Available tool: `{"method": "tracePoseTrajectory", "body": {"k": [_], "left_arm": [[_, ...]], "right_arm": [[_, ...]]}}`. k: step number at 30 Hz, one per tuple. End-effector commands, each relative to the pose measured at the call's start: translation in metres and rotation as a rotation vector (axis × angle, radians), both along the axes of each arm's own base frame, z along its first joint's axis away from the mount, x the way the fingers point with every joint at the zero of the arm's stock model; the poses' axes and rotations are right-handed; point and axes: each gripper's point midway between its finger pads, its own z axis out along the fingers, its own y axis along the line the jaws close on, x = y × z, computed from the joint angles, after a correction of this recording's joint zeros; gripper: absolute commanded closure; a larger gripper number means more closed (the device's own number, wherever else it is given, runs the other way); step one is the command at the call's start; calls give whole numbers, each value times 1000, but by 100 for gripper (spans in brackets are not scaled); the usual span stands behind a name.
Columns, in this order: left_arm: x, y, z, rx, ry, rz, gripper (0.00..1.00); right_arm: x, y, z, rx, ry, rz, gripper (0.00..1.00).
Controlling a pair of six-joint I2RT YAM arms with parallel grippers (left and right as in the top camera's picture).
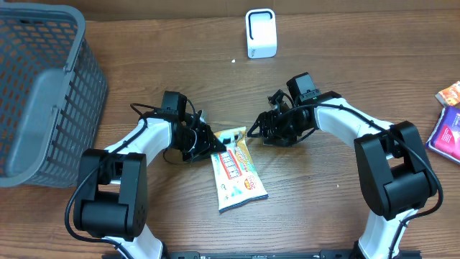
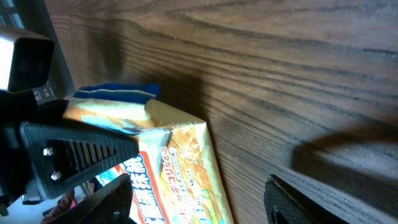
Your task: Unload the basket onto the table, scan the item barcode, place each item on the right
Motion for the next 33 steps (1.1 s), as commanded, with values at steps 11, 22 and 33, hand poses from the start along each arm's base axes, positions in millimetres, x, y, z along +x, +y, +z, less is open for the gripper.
{"method": "tracePoseTrajectory", "body": {"k": [11,22,33], "left_arm": [[24,15,14,136,-36,-7,76],[22,20,12,167,-14,16,75],[17,36,3,269,16,38,72]], "right_arm": [[14,28,16,89,-137,65,0],[3,55,-27,-55,-89,18,2],[10,60,-28,-34,-120,19,79]]}}
